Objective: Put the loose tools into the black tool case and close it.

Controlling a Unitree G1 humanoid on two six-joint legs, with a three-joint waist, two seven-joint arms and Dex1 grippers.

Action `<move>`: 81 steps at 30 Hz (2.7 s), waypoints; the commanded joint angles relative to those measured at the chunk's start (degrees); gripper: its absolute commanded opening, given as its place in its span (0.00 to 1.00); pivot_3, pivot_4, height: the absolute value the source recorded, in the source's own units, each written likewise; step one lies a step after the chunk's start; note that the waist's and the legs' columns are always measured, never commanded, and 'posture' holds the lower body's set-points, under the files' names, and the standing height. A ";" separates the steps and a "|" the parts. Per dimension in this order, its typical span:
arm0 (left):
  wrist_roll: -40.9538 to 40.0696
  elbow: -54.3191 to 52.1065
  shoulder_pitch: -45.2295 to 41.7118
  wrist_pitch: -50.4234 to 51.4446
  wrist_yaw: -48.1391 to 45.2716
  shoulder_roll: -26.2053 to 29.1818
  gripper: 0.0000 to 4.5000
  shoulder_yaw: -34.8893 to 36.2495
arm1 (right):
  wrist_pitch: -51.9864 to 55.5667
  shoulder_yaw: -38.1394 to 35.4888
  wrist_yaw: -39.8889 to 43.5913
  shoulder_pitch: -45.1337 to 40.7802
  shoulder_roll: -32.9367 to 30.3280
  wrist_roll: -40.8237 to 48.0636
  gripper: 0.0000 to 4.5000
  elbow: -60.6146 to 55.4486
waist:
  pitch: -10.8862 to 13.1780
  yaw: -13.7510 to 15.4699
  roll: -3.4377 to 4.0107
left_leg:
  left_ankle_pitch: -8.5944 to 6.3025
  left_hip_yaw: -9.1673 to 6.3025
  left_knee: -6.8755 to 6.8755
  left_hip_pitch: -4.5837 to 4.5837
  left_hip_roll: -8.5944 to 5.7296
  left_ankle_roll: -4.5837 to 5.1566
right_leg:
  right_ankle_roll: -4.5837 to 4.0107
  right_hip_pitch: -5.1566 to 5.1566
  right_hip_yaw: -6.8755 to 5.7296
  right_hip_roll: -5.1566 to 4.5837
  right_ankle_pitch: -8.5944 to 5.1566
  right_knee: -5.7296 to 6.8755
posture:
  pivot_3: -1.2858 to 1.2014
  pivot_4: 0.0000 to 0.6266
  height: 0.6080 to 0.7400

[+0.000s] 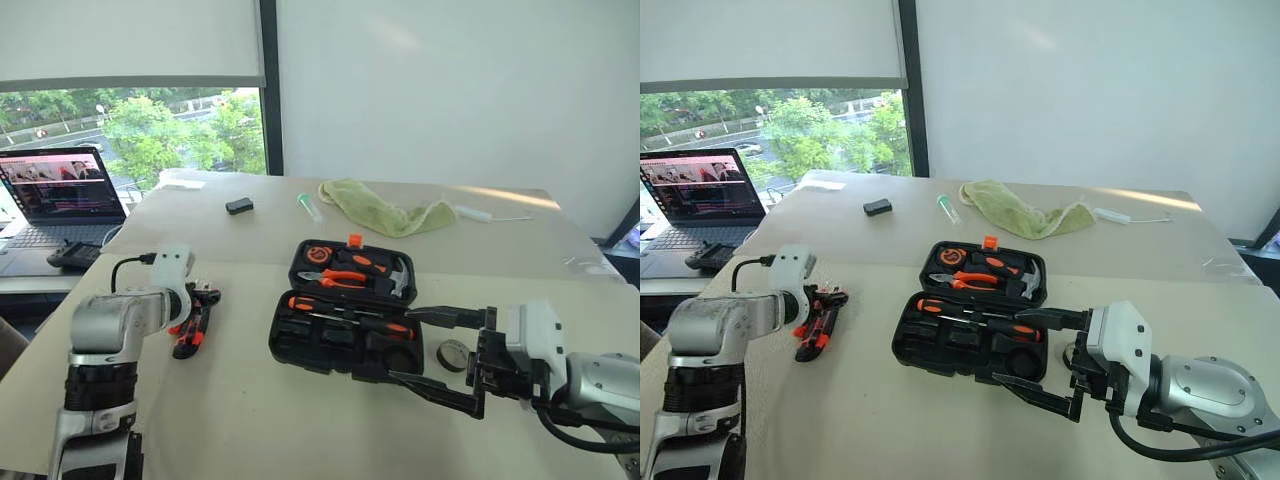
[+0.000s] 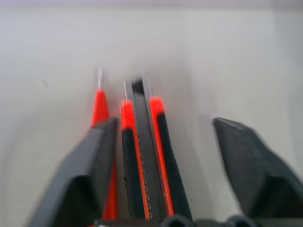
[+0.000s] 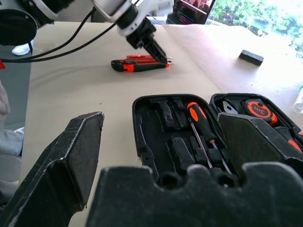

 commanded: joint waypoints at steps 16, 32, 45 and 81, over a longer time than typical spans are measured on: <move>1.99 6.63 6.56 -6.12 -7.92 12.26 0.98 -2.42 | -1.54 0.08 -0.18 -0.35 -0.51 0.89 1.00 -0.49 | 0.05 0.02 -0.07 | -0.02 0.02 0.02 0.07 0.00 0.07 | 0.01 0.08 -0.08 0.44 0.00 0.01 | 0.52 0.24 1.00; 3.36 8.17 7.60 -5.12 -6.82 8.44 0.51 -6.09 | -1.10 -0.66 -0.45 0.30 -1.02 1.32 1.00 -0.83 | 0.05 0.01 -0.06 | -0.02 0.04 0.02 0.32 -0.03 0.10 | 0.01 0.27 -0.13 0.12 -0.01 0.07 | 0.52 0.24 1.00; -18.73 1.44 -5.53 -7.64 -31.11 8.04 0.10 0.13 | -1.51 -3.35 -2.28 5.30 0.23 0.84 1.00 -2.93 | 0.13 0.78 -0.30 | 0.05 -0.04 0.19 -0.08 -0.06 0.10 | 0.03 0.11 -0.44 0.34 0.01 0.04 | 0.52 0.24 1.00; 30.27 35.04 -25.31 -63.83 -69.57 -2.57 0.10 -46.76 | -3.39 -14.79 -6.66 26.81 4.30 0.76 1.00 -12.25 | 0.09 0.36 -0.06 | -0.42 0.40 1.02 -0.22 -0.01 0.96 | 0.66 0.41 0.02 0.77 0.29 -0.47 | 0.52 0.24 1.00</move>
